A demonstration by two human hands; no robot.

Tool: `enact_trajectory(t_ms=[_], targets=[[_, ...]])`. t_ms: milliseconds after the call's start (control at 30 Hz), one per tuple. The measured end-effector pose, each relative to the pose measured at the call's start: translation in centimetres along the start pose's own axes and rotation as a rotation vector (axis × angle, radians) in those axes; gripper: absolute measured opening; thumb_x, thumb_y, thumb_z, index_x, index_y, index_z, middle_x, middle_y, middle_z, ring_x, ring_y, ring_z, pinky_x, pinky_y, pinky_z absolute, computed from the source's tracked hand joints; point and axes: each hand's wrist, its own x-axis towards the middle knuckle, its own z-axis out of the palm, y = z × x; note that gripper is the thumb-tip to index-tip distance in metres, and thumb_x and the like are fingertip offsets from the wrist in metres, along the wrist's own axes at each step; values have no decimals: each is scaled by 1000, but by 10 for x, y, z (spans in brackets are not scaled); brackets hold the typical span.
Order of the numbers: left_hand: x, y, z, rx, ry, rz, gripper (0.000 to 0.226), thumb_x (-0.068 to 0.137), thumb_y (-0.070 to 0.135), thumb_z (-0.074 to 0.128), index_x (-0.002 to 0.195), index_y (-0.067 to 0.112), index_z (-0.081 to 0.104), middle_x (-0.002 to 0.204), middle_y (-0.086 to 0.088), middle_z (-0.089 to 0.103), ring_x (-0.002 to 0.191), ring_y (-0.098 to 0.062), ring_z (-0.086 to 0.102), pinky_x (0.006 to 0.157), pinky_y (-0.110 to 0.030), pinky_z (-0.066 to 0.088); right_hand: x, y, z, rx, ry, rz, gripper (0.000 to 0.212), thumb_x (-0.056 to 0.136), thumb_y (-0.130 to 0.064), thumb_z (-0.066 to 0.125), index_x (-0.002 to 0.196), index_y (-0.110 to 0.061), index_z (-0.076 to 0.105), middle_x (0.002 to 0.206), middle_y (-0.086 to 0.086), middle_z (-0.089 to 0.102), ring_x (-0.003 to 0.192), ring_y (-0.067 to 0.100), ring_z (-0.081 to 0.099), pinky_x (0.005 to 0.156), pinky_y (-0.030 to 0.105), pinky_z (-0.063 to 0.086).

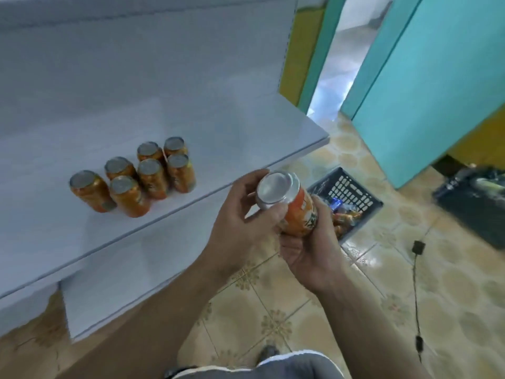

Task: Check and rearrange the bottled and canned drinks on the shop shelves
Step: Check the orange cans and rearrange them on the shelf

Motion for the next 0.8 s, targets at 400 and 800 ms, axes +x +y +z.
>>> enact_trajectory(t_ms=[400, 800], targets=[[86, -80, 190, 92, -278, -312, 52, 81, 33, 71, 131, 30, 57, 124, 2, 65, 115, -15, 64, 85, -28, 58, 15, -122, -185, 92, 275, -43, 53, 98, -59, 47, 110, -11, 65, 77, 7, 62, 46, 8, 43, 34, 16, 38], [232, -241, 302, 319, -232, -706, 30, 94, 25, 67, 122, 19, 63, 114, 4, 66, 108, -10, 63, 92, -24, 53, 145, -247, -340, -357, 697, 199, 55, 91, -60, 60, 114, -10, 65, 82, 3, 57, 58, 8, 41, 53, 20, 34]])
